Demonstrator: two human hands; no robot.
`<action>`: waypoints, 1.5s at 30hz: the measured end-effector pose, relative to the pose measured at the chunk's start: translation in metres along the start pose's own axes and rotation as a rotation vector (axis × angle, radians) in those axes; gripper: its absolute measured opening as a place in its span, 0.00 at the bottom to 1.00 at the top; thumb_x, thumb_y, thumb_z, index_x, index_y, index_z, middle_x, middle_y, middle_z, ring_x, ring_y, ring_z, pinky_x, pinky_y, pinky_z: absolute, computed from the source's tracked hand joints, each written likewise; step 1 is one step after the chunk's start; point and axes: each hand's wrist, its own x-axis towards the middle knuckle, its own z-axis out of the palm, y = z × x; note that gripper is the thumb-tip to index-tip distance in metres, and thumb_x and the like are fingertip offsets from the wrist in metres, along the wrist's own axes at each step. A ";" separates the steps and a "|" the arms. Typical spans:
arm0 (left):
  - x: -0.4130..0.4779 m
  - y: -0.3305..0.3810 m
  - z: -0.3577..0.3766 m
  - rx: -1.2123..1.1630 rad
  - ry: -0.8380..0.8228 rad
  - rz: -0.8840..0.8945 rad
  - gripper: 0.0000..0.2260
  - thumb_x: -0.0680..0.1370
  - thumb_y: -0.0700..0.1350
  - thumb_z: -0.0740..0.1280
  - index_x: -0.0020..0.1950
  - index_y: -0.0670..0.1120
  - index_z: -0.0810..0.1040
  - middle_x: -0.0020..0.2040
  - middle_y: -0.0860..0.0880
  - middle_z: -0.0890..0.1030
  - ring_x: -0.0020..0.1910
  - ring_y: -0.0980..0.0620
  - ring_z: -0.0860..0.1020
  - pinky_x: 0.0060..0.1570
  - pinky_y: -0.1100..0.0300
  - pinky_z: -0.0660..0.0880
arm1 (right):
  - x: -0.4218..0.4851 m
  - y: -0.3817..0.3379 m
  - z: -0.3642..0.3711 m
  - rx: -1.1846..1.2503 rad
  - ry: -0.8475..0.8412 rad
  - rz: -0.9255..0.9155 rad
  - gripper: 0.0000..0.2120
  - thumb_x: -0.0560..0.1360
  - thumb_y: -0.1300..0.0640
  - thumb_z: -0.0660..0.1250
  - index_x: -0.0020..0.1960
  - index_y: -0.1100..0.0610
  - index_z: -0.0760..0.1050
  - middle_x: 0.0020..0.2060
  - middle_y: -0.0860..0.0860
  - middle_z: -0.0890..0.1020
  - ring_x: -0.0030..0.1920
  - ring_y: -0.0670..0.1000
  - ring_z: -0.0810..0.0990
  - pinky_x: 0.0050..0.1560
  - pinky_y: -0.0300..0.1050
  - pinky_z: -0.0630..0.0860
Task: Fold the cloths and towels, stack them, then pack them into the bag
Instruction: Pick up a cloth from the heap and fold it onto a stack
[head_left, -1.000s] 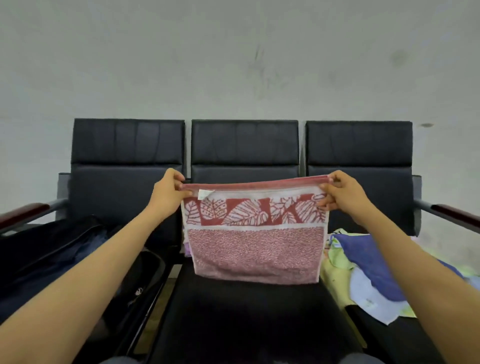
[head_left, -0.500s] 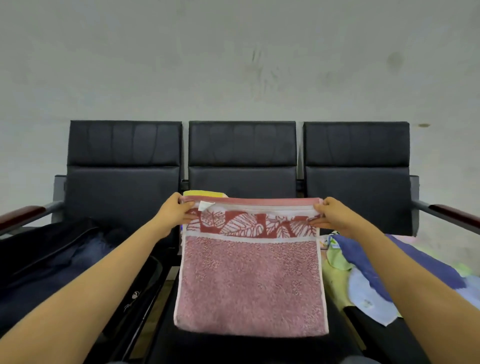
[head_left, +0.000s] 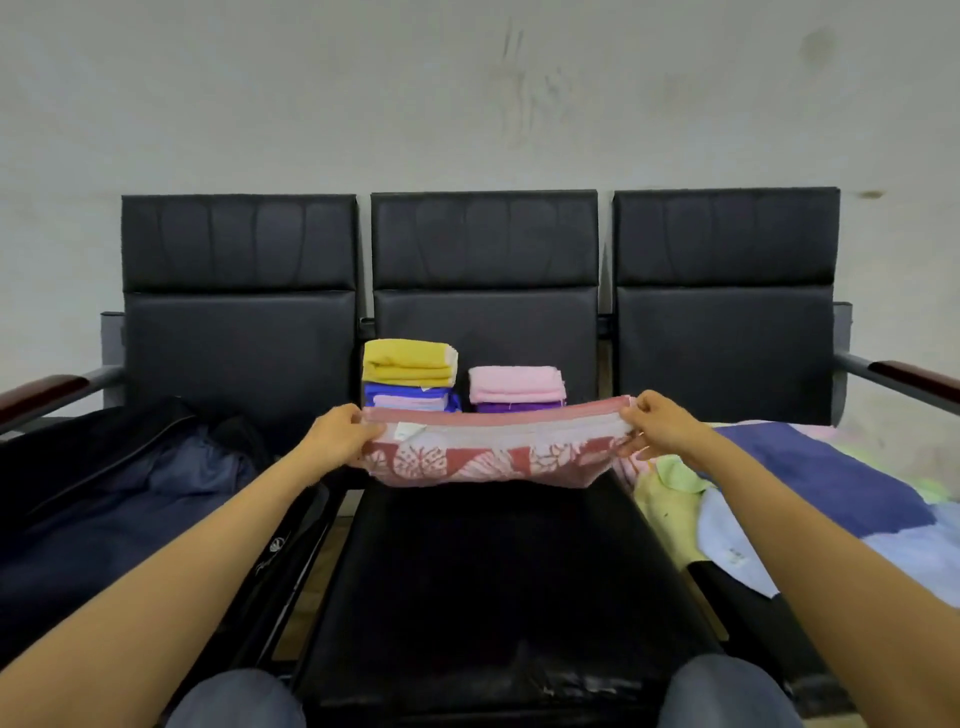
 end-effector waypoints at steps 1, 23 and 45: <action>-0.003 -0.010 0.004 0.030 -0.100 -0.046 0.06 0.78 0.44 0.67 0.45 0.42 0.73 0.36 0.45 0.77 0.30 0.50 0.73 0.31 0.60 0.71 | -0.002 0.007 0.003 -0.113 -0.051 0.045 0.06 0.82 0.58 0.56 0.46 0.57 0.63 0.40 0.55 0.75 0.34 0.54 0.81 0.31 0.44 0.73; 0.034 -0.112 0.119 0.064 -0.053 -0.240 0.09 0.81 0.45 0.61 0.50 0.39 0.66 0.47 0.43 0.75 0.45 0.47 0.73 0.38 0.57 0.64 | 0.058 0.134 0.102 -0.473 -0.038 0.232 0.10 0.82 0.55 0.55 0.52 0.63 0.66 0.61 0.67 0.74 0.62 0.64 0.73 0.57 0.50 0.68; 0.040 -0.129 0.134 0.535 -0.262 -0.272 0.20 0.78 0.55 0.65 0.62 0.42 0.70 0.59 0.43 0.76 0.57 0.42 0.75 0.51 0.53 0.73 | 0.045 0.134 0.154 -0.836 -0.454 -0.059 0.10 0.78 0.48 0.63 0.52 0.54 0.72 0.50 0.52 0.77 0.51 0.54 0.76 0.47 0.45 0.72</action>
